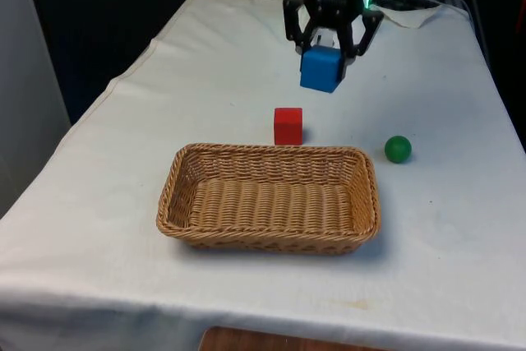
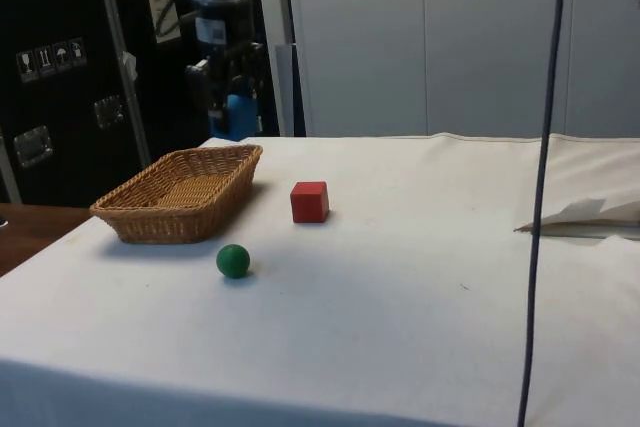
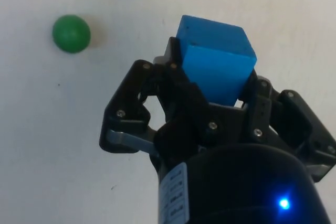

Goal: Place all non-red objects into the basket.

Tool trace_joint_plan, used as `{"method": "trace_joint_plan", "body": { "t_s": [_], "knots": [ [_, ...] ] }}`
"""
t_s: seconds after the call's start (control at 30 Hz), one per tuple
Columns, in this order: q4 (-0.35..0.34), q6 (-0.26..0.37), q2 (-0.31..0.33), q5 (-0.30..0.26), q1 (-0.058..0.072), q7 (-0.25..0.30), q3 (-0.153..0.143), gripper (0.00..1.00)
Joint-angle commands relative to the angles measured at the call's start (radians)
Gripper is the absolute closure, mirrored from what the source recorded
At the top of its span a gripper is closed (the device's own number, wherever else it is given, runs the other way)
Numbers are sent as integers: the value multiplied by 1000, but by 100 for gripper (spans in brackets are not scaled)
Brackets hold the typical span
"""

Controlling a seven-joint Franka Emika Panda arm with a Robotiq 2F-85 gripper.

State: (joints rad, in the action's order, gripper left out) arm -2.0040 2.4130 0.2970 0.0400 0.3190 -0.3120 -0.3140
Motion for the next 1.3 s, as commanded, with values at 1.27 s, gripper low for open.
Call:
{"method": "trace_joint_plan", "body": {
  "t_s": [1.27],
  "knots": [
    [412,8,396,-75,-27,144,7,97]
  ]
}}
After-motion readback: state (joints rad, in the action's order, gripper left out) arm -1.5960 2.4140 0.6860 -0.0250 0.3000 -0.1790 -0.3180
